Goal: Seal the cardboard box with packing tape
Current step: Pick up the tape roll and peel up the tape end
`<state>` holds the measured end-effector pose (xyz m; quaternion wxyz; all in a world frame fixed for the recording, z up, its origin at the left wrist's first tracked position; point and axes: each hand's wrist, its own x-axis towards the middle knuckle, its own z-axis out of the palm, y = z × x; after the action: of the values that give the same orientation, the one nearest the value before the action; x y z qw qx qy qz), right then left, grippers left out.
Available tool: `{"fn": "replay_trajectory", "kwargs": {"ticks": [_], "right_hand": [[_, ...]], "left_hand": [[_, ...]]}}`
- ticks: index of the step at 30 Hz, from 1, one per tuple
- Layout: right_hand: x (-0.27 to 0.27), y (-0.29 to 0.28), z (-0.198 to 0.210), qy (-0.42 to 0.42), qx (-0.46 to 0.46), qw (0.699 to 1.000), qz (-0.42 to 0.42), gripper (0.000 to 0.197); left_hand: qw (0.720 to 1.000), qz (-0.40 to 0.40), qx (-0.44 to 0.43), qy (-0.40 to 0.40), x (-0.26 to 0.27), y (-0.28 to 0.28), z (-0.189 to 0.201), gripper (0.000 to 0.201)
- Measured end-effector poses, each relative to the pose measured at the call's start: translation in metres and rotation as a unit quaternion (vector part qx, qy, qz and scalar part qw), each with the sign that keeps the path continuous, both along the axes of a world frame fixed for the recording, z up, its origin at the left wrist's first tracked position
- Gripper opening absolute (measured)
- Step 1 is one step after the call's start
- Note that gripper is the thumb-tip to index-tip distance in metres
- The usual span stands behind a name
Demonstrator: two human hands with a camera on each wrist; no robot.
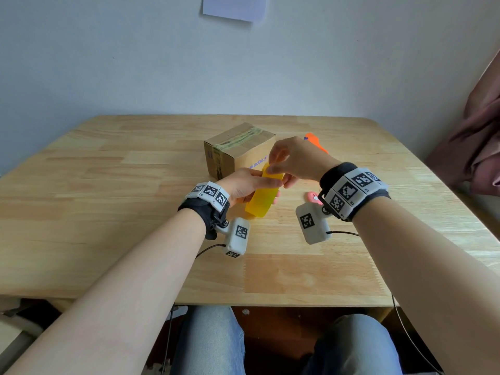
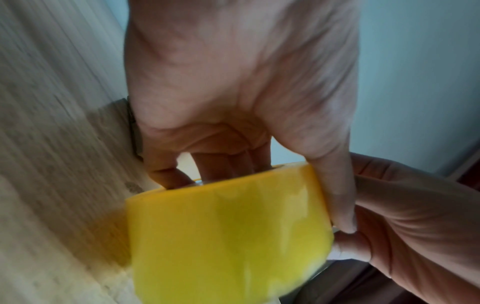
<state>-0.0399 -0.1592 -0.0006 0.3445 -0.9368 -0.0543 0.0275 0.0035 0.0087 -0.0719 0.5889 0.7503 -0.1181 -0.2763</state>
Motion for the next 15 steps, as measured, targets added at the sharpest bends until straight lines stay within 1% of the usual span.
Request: {"fn": "replay_trajectory", "kwargs": {"ticks": [2, 6, 12, 15], "right_hand": [[-0.002, 0.0, 0.0, -0.008, 0.007, 1.0, -0.004, 0.018], [-0.004, 0.004, 0.003, -0.009, -0.013, 1.0, -0.014, 0.006], [-0.003, 0.008, 0.01, -0.009, -0.044, 0.999, -0.008, 0.002], [0.0, 0.01, 0.013, -0.009, -0.062, 0.998, -0.005, 0.002]], "left_hand": [[1.0, 0.002, -0.005, 0.003, 0.0, -0.001, 0.0, 0.044], [1.0, 0.004, -0.017, 0.003, -0.003, -0.001, 0.001, 0.032], [1.0, -0.004, -0.017, 0.009, -0.003, 0.001, 0.001, 0.037], [1.0, -0.003, -0.02, 0.013, -0.003, 0.001, 0.002, 0.036]]}}
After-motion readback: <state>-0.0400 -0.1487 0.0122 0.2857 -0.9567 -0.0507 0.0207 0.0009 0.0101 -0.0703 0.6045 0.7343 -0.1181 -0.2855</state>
